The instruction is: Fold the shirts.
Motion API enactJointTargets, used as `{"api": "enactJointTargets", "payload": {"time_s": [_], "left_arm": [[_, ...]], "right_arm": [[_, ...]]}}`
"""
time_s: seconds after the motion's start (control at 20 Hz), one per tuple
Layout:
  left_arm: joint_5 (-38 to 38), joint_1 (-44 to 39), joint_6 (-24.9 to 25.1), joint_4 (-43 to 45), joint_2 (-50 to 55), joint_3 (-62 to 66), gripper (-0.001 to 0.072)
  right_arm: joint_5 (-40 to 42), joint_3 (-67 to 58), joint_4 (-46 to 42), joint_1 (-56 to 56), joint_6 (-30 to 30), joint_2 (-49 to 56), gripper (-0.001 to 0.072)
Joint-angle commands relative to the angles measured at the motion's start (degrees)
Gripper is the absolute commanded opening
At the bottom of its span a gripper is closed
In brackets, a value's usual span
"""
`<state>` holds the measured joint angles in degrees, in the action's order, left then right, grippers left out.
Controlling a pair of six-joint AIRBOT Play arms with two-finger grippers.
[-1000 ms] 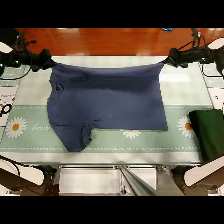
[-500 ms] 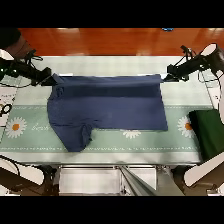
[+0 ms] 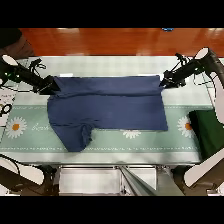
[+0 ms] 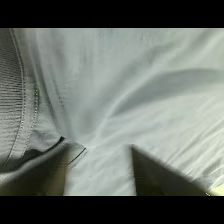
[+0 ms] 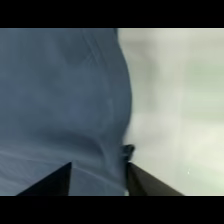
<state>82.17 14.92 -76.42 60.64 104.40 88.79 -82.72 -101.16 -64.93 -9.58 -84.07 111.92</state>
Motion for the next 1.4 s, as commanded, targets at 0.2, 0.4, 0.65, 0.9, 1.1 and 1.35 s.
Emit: {"api": "enactJointTargets", "payload": {"time_s": [0.2, 0.4, 0.65, 0.9, 1.1, 1.35], "left_arm": [[4.0, 4.7, -1.3, 0.3, -11.9, -5.9, 0.0507], [-7.9, 14.9, 0.5, -0.9, -32.5, -32.4, 0.0506], [-11.3, 31.8, 7.0, -19.6, -48.7, -64.0, 0.0506], [-12.8, 29.2, 7.6, -13.3, -48.3, -68.1, 0.0507], [-14.3, 25.4, 7.2, -12.8, -45.1, -68.1, 0.0507], [-18.1, 18.9, 7.9, -14.6, -40.0, -68.1, 0.0506]], "right_arm": [[-5.7, 5.9, -5.2, -5.7, -1.4, -12.5, 0.0417], [10.7, 35.2, -1.3, -11.6, 1.7, -30.7, 0.0416], [20.7, 63.1, 17.9, -17.2, 12.5, -46.5, 0.0416], [15.4, 64.7, 19.8, -17.1, 15.6, -48.0, 0.0416], [15.0, 64.7, 19.8, -17.1, 16.1, -48.0, 0.0416], [15.7, 64.7, 19.9, -17.1, 16.2, -48.0, 0.0416]]}}
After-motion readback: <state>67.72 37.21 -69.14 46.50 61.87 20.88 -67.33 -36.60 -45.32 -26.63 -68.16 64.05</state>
